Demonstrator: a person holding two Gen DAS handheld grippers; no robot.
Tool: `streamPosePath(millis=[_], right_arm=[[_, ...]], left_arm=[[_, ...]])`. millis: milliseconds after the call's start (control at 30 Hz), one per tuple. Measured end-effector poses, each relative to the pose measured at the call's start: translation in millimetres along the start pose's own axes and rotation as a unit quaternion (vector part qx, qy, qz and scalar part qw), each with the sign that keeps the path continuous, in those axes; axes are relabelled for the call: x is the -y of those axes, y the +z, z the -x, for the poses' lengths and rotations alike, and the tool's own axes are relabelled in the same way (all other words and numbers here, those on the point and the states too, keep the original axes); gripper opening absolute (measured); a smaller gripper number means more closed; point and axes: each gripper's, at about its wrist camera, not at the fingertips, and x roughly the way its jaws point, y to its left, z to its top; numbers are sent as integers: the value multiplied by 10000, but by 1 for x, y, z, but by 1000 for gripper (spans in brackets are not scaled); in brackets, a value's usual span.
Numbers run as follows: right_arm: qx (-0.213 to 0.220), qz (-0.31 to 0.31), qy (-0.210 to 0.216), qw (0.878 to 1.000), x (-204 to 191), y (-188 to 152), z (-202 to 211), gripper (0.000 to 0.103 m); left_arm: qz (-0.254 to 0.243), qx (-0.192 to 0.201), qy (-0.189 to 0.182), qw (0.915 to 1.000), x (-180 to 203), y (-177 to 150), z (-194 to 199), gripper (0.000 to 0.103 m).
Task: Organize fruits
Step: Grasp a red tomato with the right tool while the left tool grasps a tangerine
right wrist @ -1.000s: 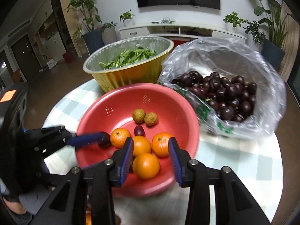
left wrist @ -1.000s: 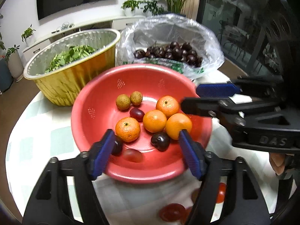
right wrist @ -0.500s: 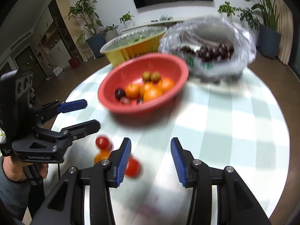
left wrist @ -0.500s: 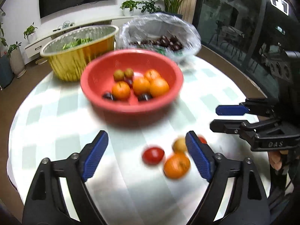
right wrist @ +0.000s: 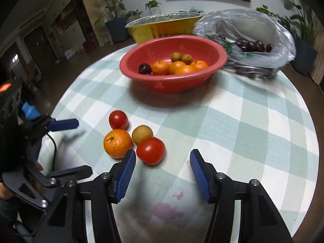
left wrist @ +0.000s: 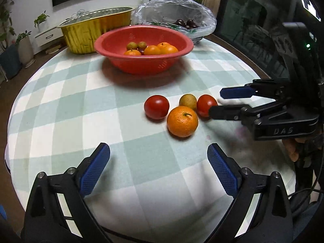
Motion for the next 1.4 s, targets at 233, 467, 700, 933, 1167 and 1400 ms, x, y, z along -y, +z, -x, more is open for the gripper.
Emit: streamPosePath(millis=[233,467,700,933,1167,1400], right_arm=[[-174,296,-29,9994,-6,2,-14,59],[-204,464,41,9987,-9,0,-19,41],[-16,158,124,9998,-4,-5,-2,35],[178,-213,136,9995,7,-15,18,35],[229,-315,156,9991,10,-19,23,35],[261,-288,158,9991,7,-20,26,35]], left_arm=[[27,92,201,9998,0,2,2,103],[7,95,248,9996,1,8,-3,103],[-111,-265,223,9993,16,19,-22,103],[-52,-308,252,9992,23,34,-35,102],[-116,-421,231,9988,28,39,-45,69],[-177,-463,197,9986,31,38,-51,50]])
